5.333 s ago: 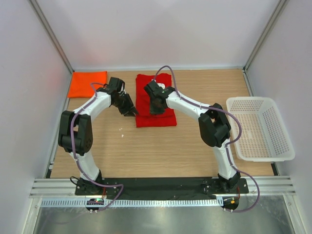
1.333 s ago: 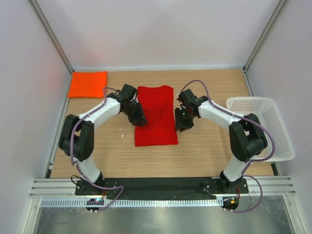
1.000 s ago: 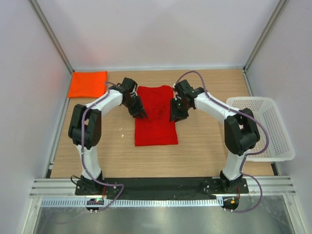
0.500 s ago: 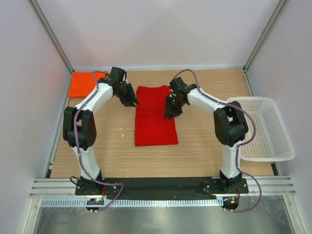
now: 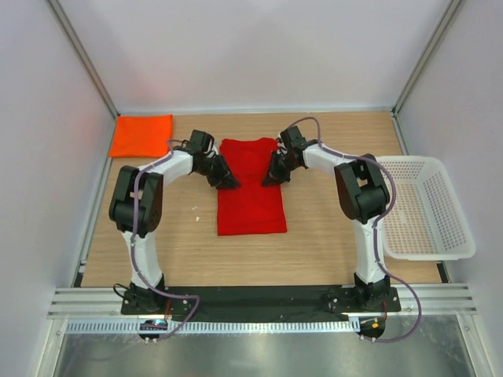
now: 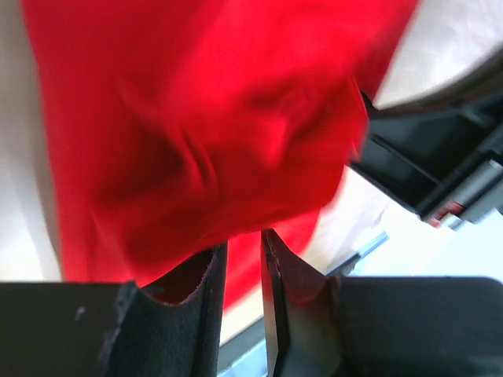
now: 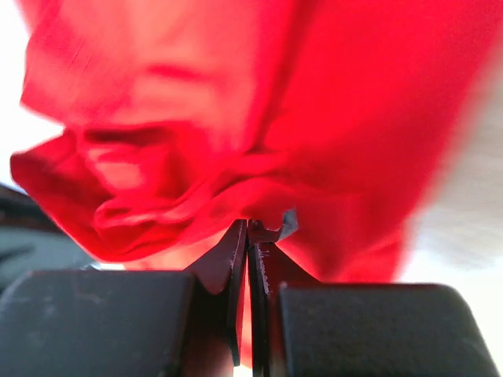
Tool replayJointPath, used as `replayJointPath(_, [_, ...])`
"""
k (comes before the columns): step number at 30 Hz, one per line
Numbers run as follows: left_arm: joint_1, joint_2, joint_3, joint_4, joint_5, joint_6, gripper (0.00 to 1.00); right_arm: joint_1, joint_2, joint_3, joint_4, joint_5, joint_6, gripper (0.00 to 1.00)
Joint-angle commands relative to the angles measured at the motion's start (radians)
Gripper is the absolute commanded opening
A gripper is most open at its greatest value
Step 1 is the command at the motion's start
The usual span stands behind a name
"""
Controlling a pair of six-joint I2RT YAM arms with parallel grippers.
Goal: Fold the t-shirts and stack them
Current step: Fold the tshirt
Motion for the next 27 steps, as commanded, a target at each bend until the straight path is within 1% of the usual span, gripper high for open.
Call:
replayJointPath(1, [0.037,0.092,0.088,0.083,0.040,-0.006,0.25,-0.061,0.007,0.013,0.069,-0.023,0.017,0.10])
replayJointPath(3, [0.045,0.142,0.141,0.057,0.034,0.023,0.25,-0.098,0.008,-0.017,0.082,-0.031,0.011,0.09])
replayJointPath(5, [0.056,0.223,0.168,0.048,0.057,0.036,0.25,-0.118,0.015,-0.048,0.084,-0.039,-0.005,0.09])
replayJointPath(9, [0.065,0.257,0.174,0.041,0.060,0.059,0.25,-0.154,0.016,-0.102,0.112,-0.057,-0.018,0.09])
replayJointPath(11, [0.065,0.251,0.171,0.029,0.066,0.068,0.25,-0.160,0.025,-0.082,0.083,-0.043,-0.047,0.10])
replayJointPath(14, [0.066,0.206,0.166,0.000,0.069,0.088,0.27,-0.160,0.006,-0.041,0.023,-0.019,-0.078,0.10])
replayJointPath(15, [0.066,0.167,0.169,-0.021,0.057,0.096,0.27,-0.160,-0.004,-0.019,-0.043,-0.016,-0.092,0.10])
replayJointPath(17, [0.065,0.122,0.172,-0.069,0.043,0.116,0.28,-0.157,-0.059,0.022,-0.095,0.001,-0.123,0.11])
replayJointPath(18, [0.063,0.078,0.168,-0.075,0.044,0.117,0.29,-0.155,-0.079,0.033,-0.147,0.021,-0.155,0.13])
replayJointPath(20, [0.062,0.027,0.143,-0.081,0.043,0.117,0.29,-0.146,-0.128,0.050,-0.187,0.014,-0.181,0.16])
replayJointPath(21, [0.062,-0.010,0.131,-0.083,0.040,0.117,0.30,-0.141,-0.143,0.050,-0.218,-0.026,-0.189,0.18])
replayJointPath(23, [0.060,-0.033,0.079,-0.084,0.031,0.119,0.30,-0.115,-0.189,0.007,-0.197,-0.078,-0.172,0.19])
replayJointPath(24, [0.059,-0.042,0.059,-0.084,0.031,0.122,0.30,-0.105,-0.206,-0.019,-0.174,-0.141,-0.163,0.21])
replayJointPath(25, [0.053,-0.054,0.039,-0.083,0.032,0.122,0.30,-0.092,-0.221,-0.084,-0.145,-0.173,-0.129,0.23])
replayJointPath(26, [0.047,-0.059,0.021,-0.081,0.043,0.114,0.30,-0.079,-0.234,-0.121,-0.108,-0.218,-0.108,0.23])
replayJointPath(27, [0.040,-0.064,-0.033,-0.052,0.057,0.102,0.30,-0.054,-0.240,-0.157,-0.036,-0.256,-0.088,0.23])
